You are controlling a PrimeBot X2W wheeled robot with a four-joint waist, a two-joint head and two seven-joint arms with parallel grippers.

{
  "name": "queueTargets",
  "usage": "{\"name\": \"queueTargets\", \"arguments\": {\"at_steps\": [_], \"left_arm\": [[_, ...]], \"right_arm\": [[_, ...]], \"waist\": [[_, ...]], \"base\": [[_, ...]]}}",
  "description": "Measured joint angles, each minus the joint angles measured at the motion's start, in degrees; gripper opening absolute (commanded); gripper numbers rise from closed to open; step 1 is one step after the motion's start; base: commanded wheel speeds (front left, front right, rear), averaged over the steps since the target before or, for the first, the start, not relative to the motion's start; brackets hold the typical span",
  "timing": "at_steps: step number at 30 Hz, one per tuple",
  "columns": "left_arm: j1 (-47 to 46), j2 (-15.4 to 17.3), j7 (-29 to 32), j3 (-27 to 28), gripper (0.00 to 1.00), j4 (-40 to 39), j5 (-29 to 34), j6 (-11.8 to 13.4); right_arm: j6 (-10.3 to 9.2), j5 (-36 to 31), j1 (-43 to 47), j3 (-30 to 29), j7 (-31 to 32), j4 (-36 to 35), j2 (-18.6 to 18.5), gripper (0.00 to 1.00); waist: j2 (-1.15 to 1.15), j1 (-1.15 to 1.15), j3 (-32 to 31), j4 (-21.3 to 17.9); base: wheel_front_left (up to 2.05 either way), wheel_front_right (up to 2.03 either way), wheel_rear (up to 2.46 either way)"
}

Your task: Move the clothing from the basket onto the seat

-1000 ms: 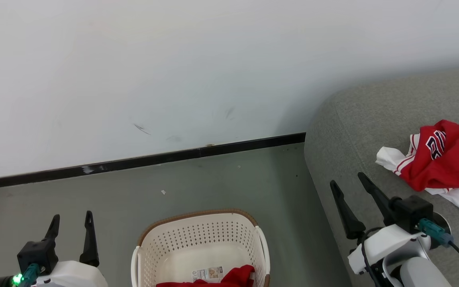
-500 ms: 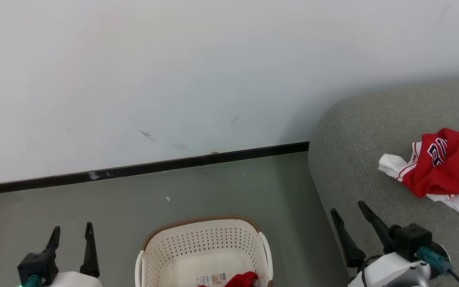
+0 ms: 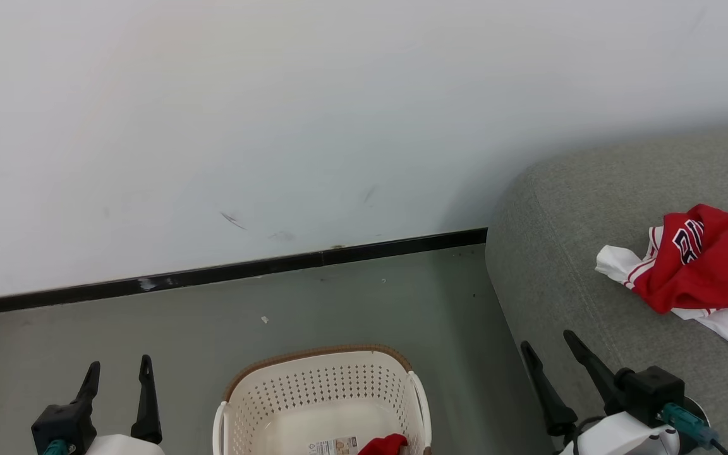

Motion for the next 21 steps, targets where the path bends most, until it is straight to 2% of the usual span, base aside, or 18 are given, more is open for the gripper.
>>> {"name": "queueTargets", "arguments": {"at_steps": [21], "left_arm": [[1.0,0.0,0.0,0.3,1.00,-0.6,0.1,0.0]], "right_arm": [[0.00,0.8,0.1,0.2,0.0,-1.7,0.0,1.00]], "waist": [[0.00,0.00,1.1,0.1]], "base": [[0.00,0.00,0.00]]}}
